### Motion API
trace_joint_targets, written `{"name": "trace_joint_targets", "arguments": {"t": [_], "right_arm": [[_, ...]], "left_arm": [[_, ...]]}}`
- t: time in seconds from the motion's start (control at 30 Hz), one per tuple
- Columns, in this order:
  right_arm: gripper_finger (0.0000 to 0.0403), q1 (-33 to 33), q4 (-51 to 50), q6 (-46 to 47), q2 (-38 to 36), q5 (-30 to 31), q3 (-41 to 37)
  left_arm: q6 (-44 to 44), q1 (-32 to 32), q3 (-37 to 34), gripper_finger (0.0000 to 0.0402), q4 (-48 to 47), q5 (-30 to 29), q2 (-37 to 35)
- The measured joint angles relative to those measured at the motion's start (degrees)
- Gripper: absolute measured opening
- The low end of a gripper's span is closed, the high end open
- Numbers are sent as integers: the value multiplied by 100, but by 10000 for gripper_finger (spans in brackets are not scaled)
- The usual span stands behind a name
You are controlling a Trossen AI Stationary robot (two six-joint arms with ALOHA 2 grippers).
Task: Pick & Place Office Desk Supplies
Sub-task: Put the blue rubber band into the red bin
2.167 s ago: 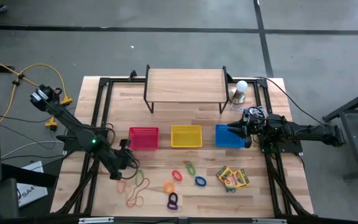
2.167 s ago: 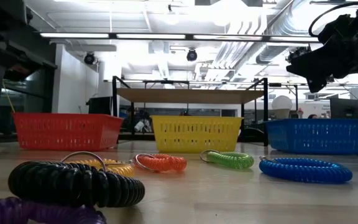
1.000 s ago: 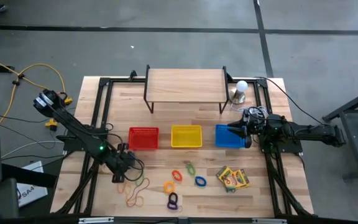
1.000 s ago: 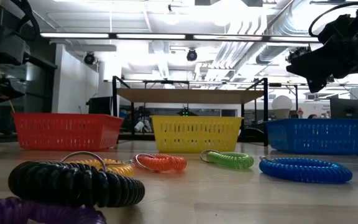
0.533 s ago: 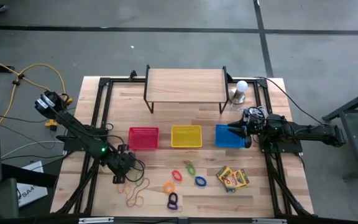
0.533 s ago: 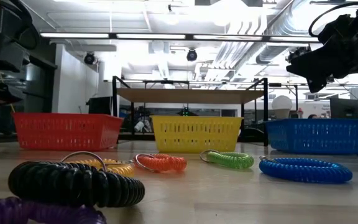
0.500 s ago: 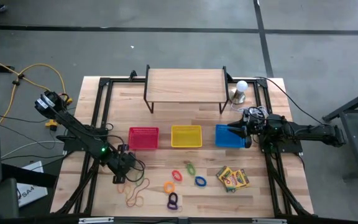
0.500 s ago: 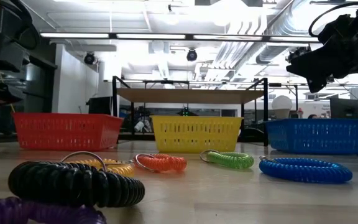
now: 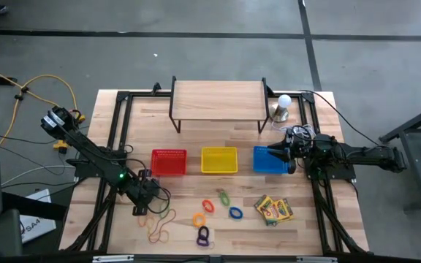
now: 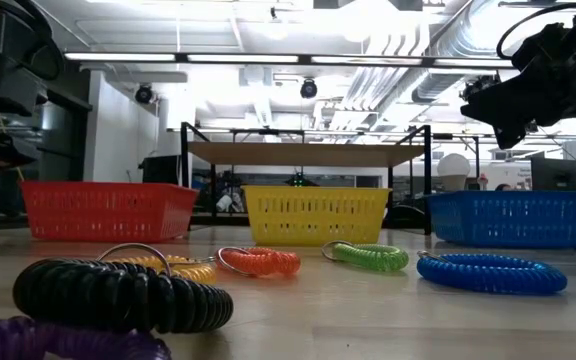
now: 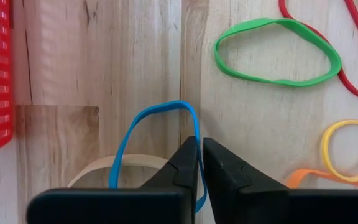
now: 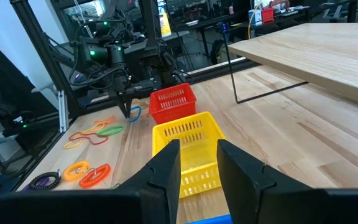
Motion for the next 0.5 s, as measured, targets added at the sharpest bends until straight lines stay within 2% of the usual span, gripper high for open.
{"name": "trace_joint_targets", "arguments": {"t": [0.5], "right_arm": [[94,-1,0,0,0,-1,-1]], "left_arm": [[263,1,72,2,-18,21,-132]]}}
